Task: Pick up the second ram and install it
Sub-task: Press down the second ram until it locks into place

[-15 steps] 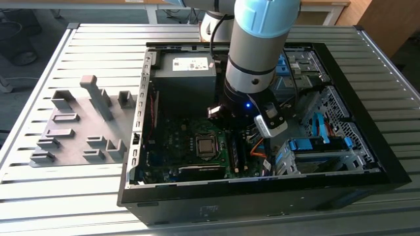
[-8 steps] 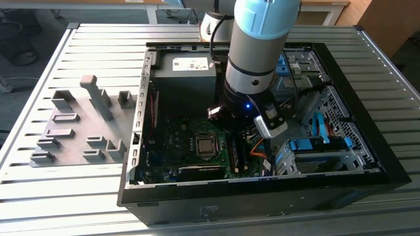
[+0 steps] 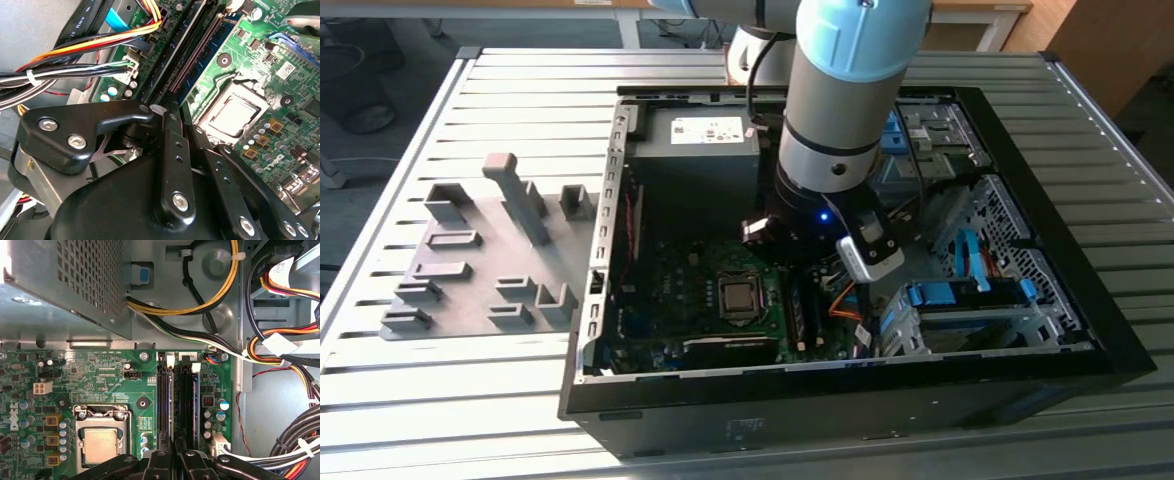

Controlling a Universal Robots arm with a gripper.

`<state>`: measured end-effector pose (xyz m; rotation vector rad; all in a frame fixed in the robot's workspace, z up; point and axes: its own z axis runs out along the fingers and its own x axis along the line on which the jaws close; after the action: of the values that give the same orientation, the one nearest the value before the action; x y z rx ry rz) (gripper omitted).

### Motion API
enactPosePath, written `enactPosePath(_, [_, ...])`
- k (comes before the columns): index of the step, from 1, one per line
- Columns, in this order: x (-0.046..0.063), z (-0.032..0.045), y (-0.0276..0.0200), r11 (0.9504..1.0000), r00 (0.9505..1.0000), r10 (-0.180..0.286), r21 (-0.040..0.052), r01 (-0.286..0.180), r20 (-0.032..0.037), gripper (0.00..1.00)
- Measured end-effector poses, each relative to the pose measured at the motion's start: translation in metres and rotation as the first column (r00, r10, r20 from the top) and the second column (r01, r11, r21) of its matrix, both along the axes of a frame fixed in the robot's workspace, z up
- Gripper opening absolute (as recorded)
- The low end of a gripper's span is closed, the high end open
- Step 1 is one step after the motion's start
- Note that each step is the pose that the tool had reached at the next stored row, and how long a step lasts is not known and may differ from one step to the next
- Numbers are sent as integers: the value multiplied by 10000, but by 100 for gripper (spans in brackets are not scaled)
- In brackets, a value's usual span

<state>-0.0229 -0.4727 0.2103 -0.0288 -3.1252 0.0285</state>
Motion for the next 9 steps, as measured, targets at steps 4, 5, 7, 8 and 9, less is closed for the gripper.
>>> enactPosePath(4, [0,-4,0,10000,10000,0,1,0,0,14])
enactPosePath(5, [0,-6,0,10000,10000,0,2,0,0,14])
enactPosePath(7, [0,-14,1,10000,10000,0,6,0,1,14])
enactPosePath(8, [0,-18,1,10000,10000,0,5,0,1,14])
enactPosePath(9, [0,-24,0,10000,10000,0,5,0,0,14])
